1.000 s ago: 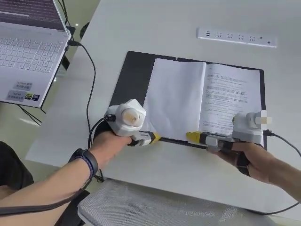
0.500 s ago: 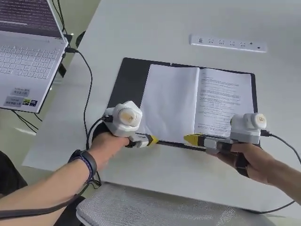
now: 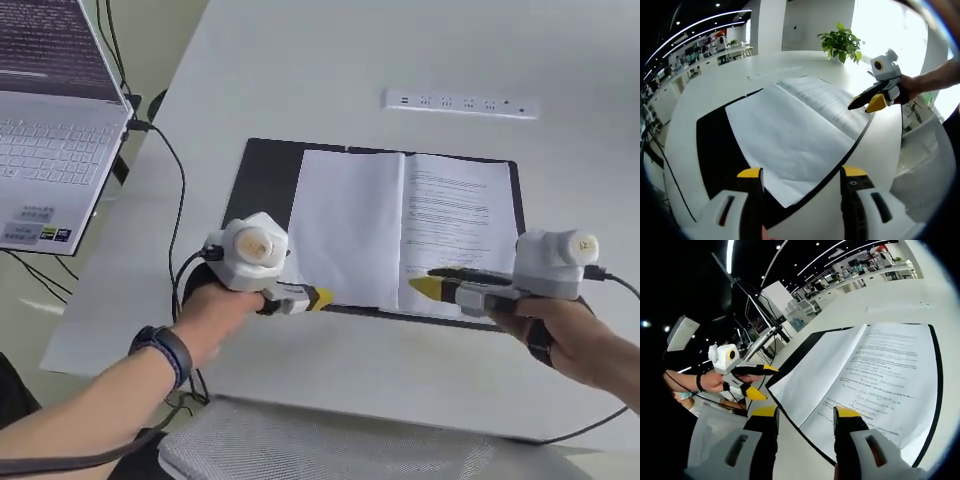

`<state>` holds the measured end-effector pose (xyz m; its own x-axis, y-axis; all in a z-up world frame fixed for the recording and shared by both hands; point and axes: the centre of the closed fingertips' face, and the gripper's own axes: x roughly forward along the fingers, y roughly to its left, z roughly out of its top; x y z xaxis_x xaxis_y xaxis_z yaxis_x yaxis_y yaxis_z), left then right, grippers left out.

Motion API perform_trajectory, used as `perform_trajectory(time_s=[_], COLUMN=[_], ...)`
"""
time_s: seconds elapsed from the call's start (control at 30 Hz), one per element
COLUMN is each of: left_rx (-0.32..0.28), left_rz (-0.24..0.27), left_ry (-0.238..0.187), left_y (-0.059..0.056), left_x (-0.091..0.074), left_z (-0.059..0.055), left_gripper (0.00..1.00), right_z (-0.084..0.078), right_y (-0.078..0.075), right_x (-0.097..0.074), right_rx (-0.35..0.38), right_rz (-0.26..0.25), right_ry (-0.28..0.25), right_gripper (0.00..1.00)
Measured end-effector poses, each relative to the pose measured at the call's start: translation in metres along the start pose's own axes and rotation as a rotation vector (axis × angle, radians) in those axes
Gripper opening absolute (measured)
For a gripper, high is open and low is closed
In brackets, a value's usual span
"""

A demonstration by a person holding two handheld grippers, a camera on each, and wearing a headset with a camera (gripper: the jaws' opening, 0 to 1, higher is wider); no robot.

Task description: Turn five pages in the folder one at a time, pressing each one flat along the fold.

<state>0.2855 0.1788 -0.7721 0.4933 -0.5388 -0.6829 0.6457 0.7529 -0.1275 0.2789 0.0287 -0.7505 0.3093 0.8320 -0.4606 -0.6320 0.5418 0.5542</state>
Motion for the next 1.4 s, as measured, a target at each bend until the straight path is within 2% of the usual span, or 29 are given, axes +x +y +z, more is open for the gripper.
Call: perform_trajectory(time_s=[0.07, 0.27, 0.7, 0.93, 1.07, 1.27, 1.4], left_rx=[0.008, 0.032, 0.078, 0.063, 0.056, 0.035, 0.022], left_rz=[0.002, 0.000, 0.007, 0.022, 0.034, 0.048, 0.057], left_ry=[-0.008, -0.027, -0.046, -0.064, -0.082, -0.083, -0.089], left_y=[0.001, -0.002, -0.007, -0.006, -0.010, -0.010, -0.012], left_x=[0.000, -0.011, -0.035, -0.045, -0.054, -0.062, -0.069], left_z=[0.003, 0.012, 0.021, 0.023, 0.024, 0.015, 0.014], left_gripper=[0.61, 0.62, 0.65, 0.67, 0.69, 0.71, 0.72], right_z=[0.001, 0.004, 0.001, -0.007, -0.011, -0.018, -0.020], right_y=[-0.002, -0.009, -0.016, -0.019, -0.019, -0.017, -0.015], right_x=[-0.008, -0.032, -0.081, -0.103, -0.111, -0.120, -0.123], right_rx=[-0.012, -0.089, -0.226, -0.254, -0.238, -0.240, -0.229], right_rz=[-0.013, -0.072, -0.168, -0.211, -0.224, -0.242, -0.251], right_ry=[0.000, 0.003, 0.046, 0.056, 0.051, 0.049, 0.037], right_gripper=[0.47, 0.48, 0.57, 0.61, 0.62, 0.65, 0.66])
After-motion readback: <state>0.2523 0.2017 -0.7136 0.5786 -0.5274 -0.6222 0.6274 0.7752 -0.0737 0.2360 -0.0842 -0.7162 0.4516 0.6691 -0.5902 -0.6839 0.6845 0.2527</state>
